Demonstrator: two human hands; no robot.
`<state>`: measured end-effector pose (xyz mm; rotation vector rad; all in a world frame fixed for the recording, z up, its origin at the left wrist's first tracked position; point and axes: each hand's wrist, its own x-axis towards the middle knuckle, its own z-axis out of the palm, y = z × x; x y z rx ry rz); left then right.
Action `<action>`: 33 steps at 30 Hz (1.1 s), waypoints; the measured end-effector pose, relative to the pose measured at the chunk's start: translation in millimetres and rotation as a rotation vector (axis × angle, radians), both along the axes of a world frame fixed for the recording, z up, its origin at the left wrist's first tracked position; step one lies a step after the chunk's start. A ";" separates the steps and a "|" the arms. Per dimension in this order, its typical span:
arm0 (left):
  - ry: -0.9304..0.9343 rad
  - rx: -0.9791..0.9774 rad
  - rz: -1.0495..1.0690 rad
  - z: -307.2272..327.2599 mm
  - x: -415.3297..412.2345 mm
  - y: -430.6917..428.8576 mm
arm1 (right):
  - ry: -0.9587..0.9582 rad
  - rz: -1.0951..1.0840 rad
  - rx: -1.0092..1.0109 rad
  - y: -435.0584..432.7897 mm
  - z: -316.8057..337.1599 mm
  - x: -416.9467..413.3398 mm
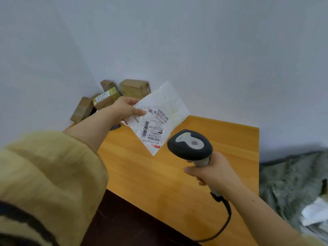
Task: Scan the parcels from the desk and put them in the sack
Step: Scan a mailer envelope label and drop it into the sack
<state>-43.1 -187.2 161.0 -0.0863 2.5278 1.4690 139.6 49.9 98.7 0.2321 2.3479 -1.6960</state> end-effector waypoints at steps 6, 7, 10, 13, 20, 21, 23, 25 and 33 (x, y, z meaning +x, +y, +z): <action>0.009 -0.016 -0.045 14.4 -6.2 -20.3 | 0.000 0.041 0.059 -14.3 9.1 5.3; 0.005 -0.010 -0.058 14.9 -7.5 -24.2 | 0.006 0.039 0.062 -16.2 11.5 5.7; -0.004 -0.038 -0.096 17.5 -9.6 -33.0 | 0.085 0.051 0.192 -20.7 18.4 5.5; -0.010 -0.121 -0.143 22.1 -8.4 -33.8 | 0.138 0.085 0.298 -27.5 27.2 6.8; -0.004 -0.229 -0.179 27.4 -7.7 -31.7 | 0.204 0.139 0.413 -39.2 39.2 10.5; -0.005 -0.233 -0.183 27.0 -8.5 -32.0 | 0.212 0.142 0.406 -40.0 40.5 10.5; -0.005 -0.243 -0.190 26.2 -9.8 -32.7 | 0.216 0.144 0.409 -41.3 42.3 9.8; 0.000 -0.253 -0.192 25.4 -11.9 -32.9 | 0.212 0.142 0.430 -42.1 42.7 8.6; -0.009 -0.260 -0.188 22.3 -18.7 -27.1 | 0.188 0.158 0.457 -45.3 43.1 6.0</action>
